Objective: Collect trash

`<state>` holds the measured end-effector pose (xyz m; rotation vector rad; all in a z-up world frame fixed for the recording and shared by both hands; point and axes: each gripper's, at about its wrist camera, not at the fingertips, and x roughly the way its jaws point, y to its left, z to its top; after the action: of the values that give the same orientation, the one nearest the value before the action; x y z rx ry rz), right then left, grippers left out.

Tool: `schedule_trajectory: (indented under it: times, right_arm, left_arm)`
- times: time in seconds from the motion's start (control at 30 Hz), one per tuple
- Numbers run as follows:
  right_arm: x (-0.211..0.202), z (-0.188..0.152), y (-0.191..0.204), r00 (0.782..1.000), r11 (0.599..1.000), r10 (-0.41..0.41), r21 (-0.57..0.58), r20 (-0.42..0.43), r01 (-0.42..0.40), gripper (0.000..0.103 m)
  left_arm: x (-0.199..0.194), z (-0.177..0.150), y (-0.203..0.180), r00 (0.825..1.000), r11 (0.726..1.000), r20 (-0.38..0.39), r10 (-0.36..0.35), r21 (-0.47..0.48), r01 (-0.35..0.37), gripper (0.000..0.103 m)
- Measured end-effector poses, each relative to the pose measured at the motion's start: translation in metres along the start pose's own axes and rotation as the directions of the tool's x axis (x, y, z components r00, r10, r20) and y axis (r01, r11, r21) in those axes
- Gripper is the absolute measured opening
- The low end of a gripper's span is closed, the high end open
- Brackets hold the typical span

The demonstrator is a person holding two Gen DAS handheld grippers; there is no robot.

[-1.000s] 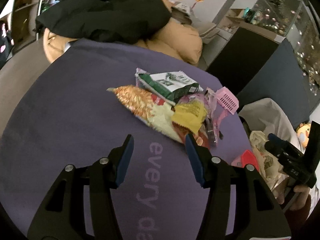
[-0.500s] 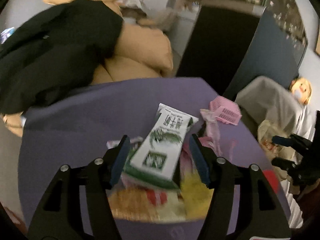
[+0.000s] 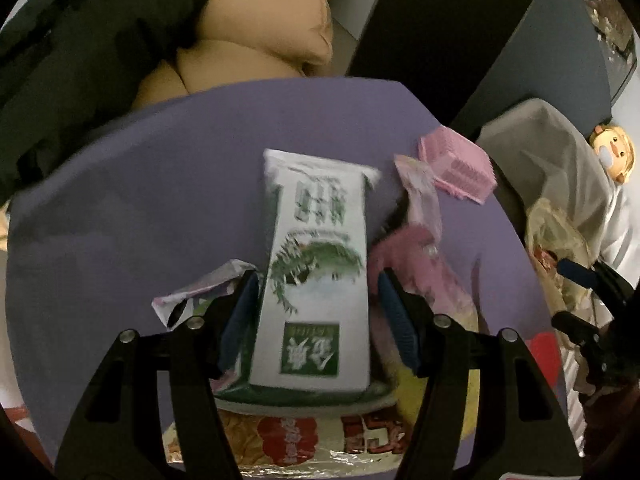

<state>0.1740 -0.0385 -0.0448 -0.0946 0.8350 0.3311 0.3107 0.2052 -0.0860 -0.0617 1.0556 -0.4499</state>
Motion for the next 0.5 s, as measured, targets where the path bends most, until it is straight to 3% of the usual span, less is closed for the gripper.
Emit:
schedule_trajectory:
  times: [0.1,0.2,0.37,0.43,0.5]
  right_arm:
    - [-0.002,0.000,0.007,1.000,1.000,0.008,-0.002,0.006,-0.008,0.062]
    - [-0.004,0.001,0.019,0.999,0.999,0.037,-0.010,0.003,-0.037,0.062]
    - [-0.009,0.000,0.047,0.999,0.995,0.036,-0.093,0.022,-0.034,0.062]
    - [-0.007,0.001,0.057,0.999,0.993,0.043,-0.115,0.021,-0.040,0.062]
    - [-0.006,0.002,0.065,0.997,0.991,0.074,-0.112,0.014,-0.072,0.062]
  left_arm:
    - [-0.007,-0.010,-0.004,0.999,0.999,0.018,0.034,-0.024,-0.033,0.052]
    - [-0.020,-0.020,-0.004,0.998,0.997,0.068,0.016,-0.080,-0.011,0.052]
    - [-0.063,-0.045,-0.003,0.978,0.986,0.210,0.016,-0.167,0.020,0.051]
    - [-0.080,-0.056,-0.002,0.965,0.983,0.258,0.055,-0.185,-0.007,0.030]
    - [-0.091,-0.067,0.002,0.954,0.978,0.285,0.093,-0.208,-0.033,0.030]
